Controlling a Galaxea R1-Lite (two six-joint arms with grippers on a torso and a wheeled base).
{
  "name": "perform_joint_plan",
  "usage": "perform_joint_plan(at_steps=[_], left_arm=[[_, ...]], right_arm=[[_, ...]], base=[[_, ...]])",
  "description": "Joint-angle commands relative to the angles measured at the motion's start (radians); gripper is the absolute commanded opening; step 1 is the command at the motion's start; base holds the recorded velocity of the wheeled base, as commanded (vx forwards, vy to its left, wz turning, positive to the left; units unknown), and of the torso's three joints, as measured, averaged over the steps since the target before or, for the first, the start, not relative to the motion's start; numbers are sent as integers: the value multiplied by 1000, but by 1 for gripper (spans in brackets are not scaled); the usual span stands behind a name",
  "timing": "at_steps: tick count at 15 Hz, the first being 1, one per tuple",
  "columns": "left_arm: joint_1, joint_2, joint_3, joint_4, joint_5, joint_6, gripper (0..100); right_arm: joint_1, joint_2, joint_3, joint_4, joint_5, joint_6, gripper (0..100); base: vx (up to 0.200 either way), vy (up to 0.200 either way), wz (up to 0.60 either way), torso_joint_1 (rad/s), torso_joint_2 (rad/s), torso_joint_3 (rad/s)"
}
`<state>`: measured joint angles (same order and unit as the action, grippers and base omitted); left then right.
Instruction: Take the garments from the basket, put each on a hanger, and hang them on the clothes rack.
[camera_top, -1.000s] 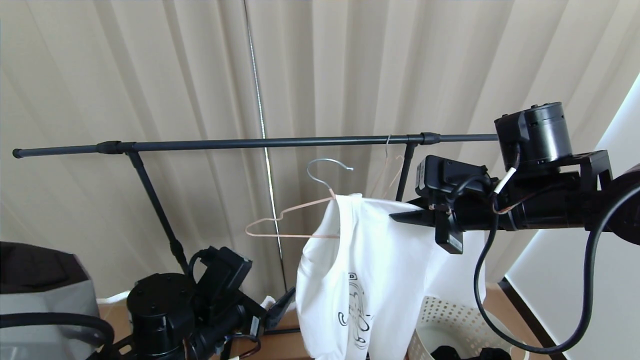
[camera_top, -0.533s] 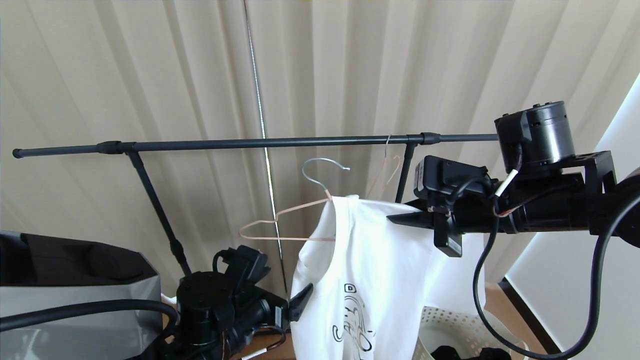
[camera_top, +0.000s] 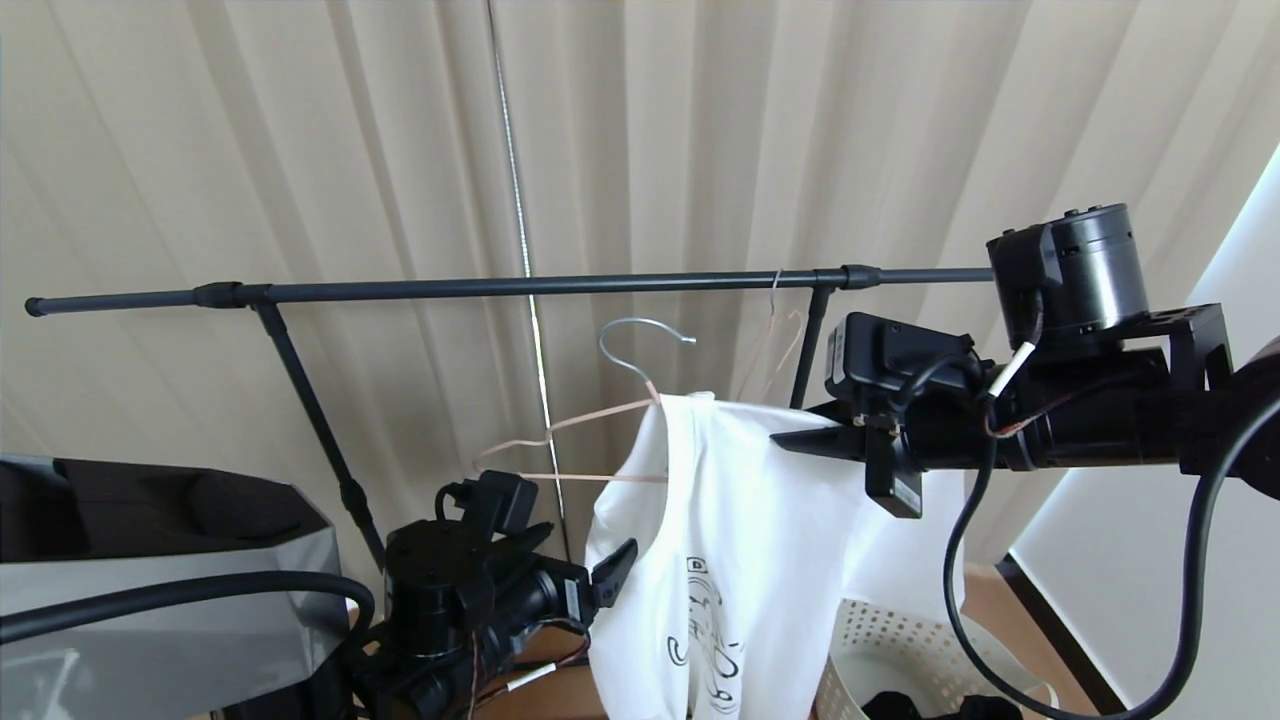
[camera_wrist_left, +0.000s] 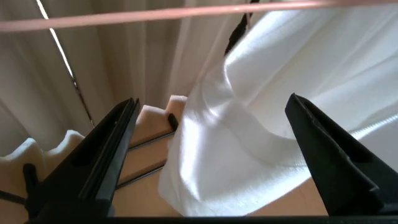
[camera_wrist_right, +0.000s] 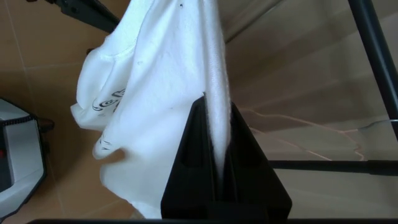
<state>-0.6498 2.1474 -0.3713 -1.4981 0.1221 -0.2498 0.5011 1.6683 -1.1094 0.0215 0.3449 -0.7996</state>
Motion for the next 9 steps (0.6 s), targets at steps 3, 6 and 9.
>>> perform_joint_plan(at_steps=[3,6,9], left_arm=[[-34,3,3,-1,2,6,100],[-33,-1,43,-13,1,52,100],[-33,3,86,-40,-2,118,100]], right_arm=[[7,10,0,-28,-3,22,0],[27,16,0,-83,-49,103,0],[28,13,2,-107,-60,123,0]], base=[[0,0,0,0,0,0],[0,0,0,0,0,0],[0,0,0,0,0,0]])
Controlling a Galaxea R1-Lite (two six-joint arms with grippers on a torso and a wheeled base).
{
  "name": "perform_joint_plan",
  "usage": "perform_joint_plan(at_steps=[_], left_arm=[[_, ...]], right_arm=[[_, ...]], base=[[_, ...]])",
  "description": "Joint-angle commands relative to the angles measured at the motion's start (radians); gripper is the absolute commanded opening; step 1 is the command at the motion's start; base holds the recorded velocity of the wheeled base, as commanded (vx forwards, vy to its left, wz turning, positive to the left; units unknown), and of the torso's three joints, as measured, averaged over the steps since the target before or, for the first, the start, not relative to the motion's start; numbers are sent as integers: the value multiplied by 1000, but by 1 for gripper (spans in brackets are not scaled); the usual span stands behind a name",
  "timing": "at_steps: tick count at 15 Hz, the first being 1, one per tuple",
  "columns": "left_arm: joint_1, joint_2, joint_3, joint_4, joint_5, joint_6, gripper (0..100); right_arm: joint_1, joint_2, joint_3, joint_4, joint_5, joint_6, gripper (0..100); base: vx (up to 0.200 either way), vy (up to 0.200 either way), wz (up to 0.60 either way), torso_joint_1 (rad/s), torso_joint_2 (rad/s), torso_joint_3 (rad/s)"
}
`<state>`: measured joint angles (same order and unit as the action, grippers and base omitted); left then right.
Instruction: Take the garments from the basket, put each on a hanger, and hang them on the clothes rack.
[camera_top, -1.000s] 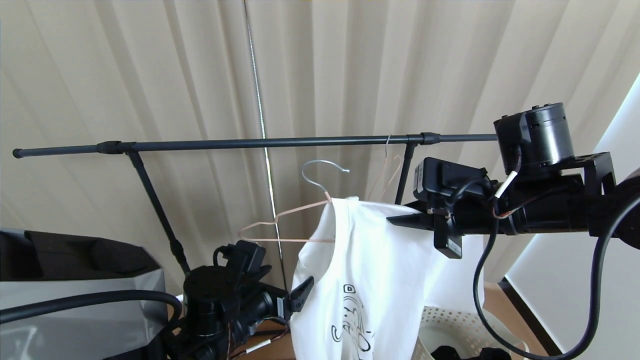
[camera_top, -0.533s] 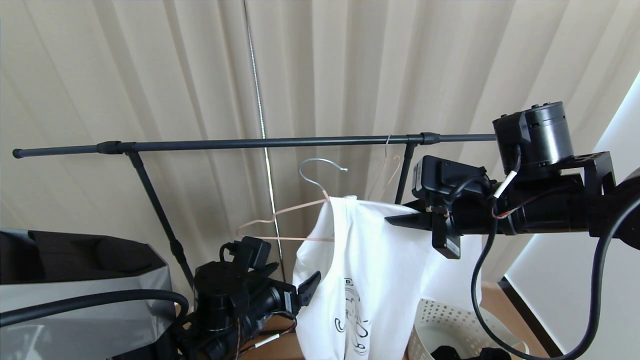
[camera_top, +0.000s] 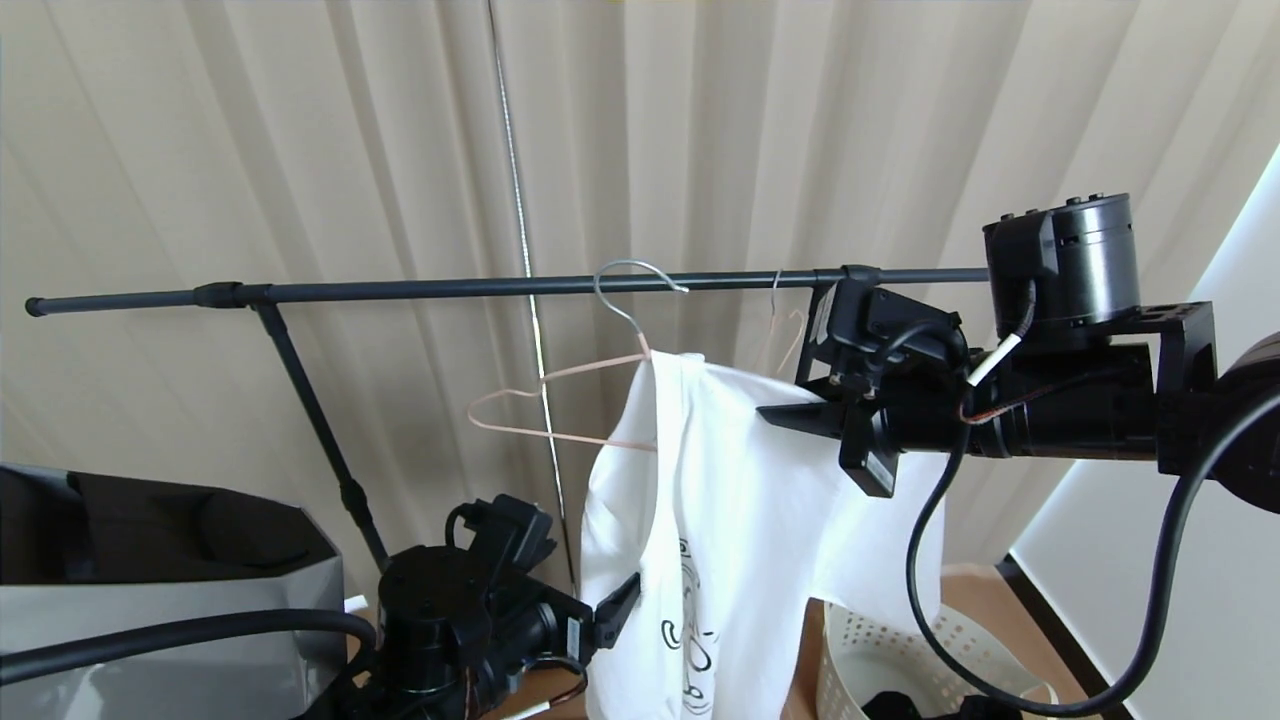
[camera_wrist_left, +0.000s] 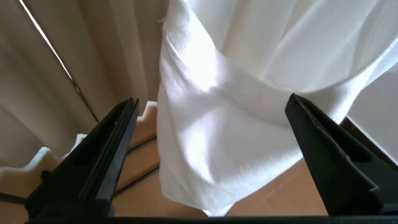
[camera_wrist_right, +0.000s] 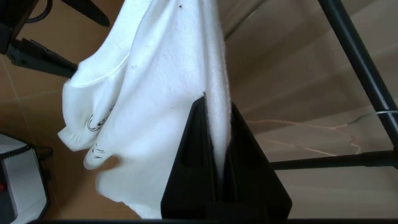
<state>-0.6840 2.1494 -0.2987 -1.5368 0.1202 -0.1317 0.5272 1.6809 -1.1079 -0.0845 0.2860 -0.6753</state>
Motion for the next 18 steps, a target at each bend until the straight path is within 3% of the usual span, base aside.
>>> perform_joint_plan(at_steps=[1,4,7,9,12,18], left_arm=[[0,1,21,-2,-2,11,100],[4,-2,6,-26,1,4,100],[29,-5,-46,-34,3,-117,100],[60,-5,-89,3,7,-155,100],[64,6,-163,83,125,-155,100],[60,63,-198,83,223,-109,100]], right_arm=[[2,0,-1,-1,-1,0,0],[2,-9,13,-1,-2,3,0],[2,-10,23,-3,-1,3,0],[4,-20,34,-5,-1,3,0],[30,-30,83,-100,-2,3,0],[34,-43,105,-132,-1,5,0]], base=[[0,0,0,0,0,0],[0,0,0,0,0,0],[0,0,0,0,0,0],[0,0,0,0,0,0],[0,0,0,0,0,0],[0,0,0,0,0,0]])
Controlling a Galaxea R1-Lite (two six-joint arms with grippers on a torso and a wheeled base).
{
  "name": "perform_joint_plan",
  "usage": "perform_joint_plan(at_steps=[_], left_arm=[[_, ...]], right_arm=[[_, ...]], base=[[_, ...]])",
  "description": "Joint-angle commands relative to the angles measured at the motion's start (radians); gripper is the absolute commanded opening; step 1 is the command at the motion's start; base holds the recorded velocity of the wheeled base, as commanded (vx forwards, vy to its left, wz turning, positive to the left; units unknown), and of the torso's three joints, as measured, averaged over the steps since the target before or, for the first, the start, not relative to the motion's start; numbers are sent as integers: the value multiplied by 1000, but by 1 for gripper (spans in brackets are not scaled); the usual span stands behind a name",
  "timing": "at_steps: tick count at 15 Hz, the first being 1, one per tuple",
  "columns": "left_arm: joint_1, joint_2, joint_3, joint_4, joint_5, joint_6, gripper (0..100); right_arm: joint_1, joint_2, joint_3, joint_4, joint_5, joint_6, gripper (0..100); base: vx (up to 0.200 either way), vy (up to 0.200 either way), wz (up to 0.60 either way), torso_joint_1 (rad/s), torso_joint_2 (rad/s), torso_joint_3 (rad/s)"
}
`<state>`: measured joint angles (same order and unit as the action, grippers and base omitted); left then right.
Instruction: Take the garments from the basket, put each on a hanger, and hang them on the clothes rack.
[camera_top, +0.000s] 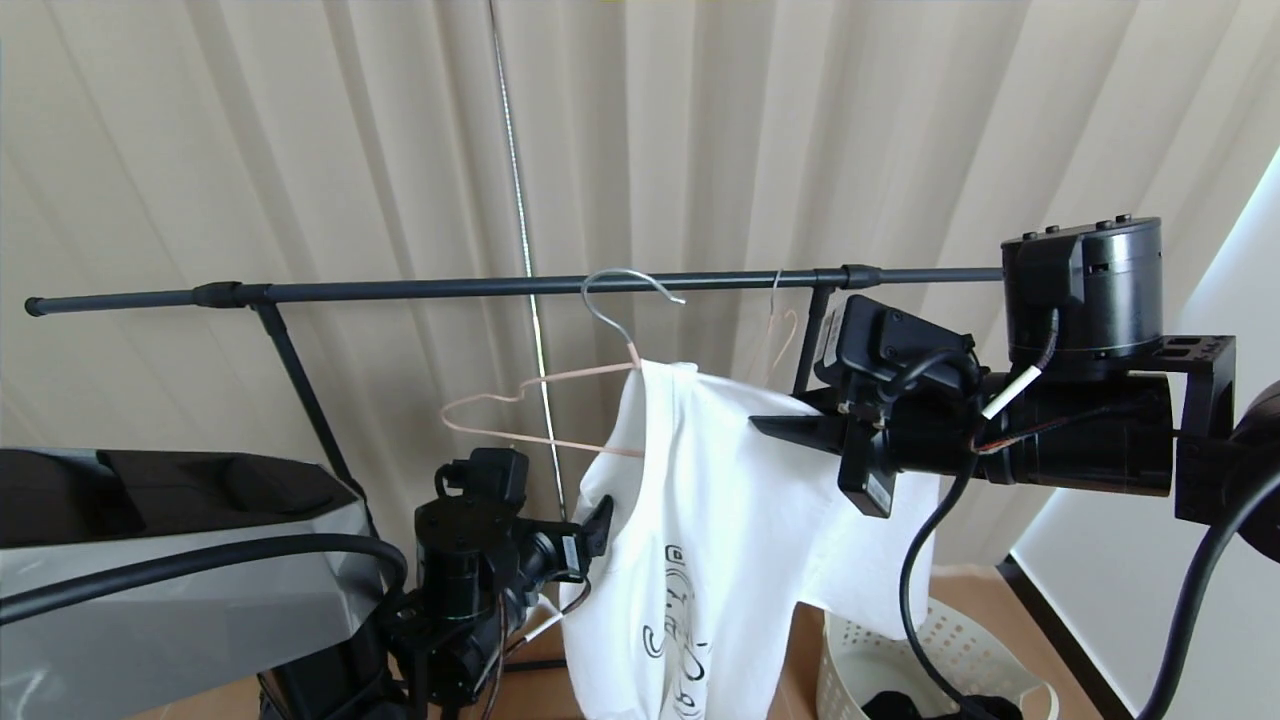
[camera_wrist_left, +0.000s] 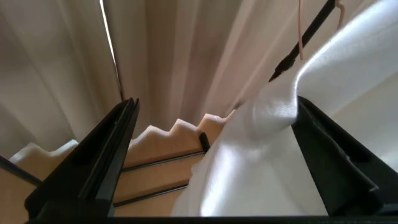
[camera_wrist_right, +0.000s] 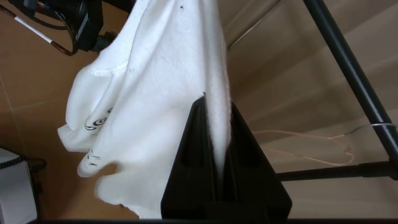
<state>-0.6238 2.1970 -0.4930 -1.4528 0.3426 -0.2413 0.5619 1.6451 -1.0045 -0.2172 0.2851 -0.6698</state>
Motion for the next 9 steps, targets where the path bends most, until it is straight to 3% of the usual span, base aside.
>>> perform_joint_plan(at_steps=[1,5,9], left_arm=[[-1,18,-6,-1,3,2,100],[-1,58,-6,-8,50,59,100],[-1,58,-4,-8,50,60,100]], right_arm=[[1,-8,3,-1,0,-1,0],[-5,-24,-2,-1,-1,-1,0],[-45,-25,-3,-1,-3,1,0]], base=[[0,0,0,0,0,0],[0,0,0,0,0,0],[0,0,0,0,0,0]])
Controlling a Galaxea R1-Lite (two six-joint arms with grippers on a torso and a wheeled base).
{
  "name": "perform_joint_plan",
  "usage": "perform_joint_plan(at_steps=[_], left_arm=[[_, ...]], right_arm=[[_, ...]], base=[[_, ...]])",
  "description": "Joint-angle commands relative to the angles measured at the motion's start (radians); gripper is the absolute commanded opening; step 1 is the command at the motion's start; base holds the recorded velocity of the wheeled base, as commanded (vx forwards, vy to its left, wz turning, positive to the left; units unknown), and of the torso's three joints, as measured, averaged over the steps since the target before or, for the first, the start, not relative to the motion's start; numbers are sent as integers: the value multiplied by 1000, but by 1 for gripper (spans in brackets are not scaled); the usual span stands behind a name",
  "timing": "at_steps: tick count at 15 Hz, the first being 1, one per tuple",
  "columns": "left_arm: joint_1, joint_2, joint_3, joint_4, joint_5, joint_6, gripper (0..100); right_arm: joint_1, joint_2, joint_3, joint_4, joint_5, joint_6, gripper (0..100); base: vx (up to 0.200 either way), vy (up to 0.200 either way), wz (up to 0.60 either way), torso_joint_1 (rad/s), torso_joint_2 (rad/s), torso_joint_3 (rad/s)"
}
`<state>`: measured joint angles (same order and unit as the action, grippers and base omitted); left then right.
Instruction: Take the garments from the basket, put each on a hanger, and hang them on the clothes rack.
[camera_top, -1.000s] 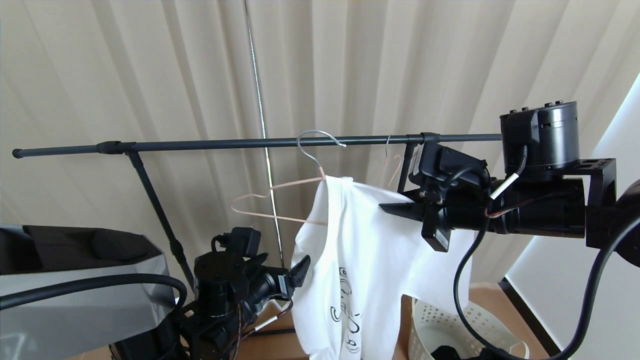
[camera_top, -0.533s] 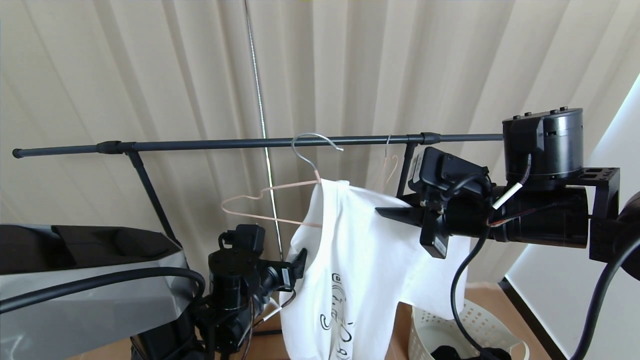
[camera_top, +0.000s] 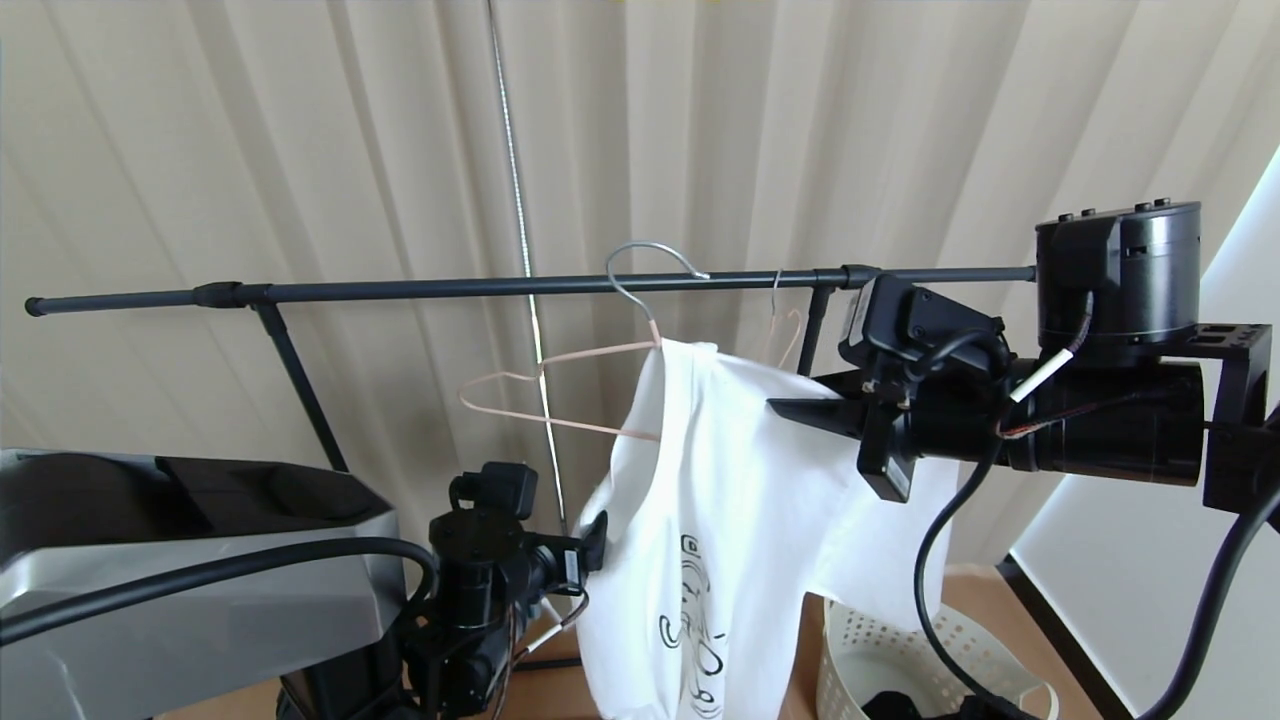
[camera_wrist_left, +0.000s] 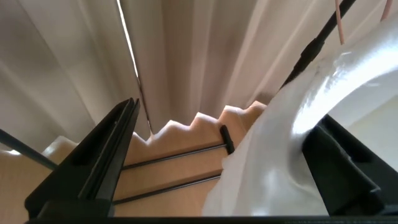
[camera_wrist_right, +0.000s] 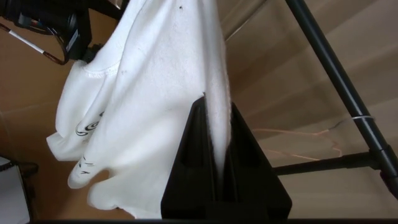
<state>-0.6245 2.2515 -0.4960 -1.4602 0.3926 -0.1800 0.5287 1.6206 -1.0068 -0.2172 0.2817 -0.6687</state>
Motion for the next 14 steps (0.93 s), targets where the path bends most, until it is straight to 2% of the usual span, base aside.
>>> perform_joint_plan(at_steps=[1,3,4,12,14], left_arm=[[2,3,0,0,0,-1,100],[2,3,2,0,0,-1,100],[3,3,2,0,0,-1,0],[54,-49,2,-5,0,24,0],[68,-59,-1,-5,-1,28,0]], right_arm=[[-21,-2,-1,-1,2,0,0],[-33,-7,-3,-1,2,0,0],[-38,-7,-4,-1,2,0,0],[-90,-5,40,-7,8,8,0],[-90,-5,105,-97,8,57,0]], base=[[0,0,0,0,0,0],[0,0,0,0,0,0],[0,0,0,0,0,0],[0,0,0,0,0,0],[0,0,0,0,0,0]])
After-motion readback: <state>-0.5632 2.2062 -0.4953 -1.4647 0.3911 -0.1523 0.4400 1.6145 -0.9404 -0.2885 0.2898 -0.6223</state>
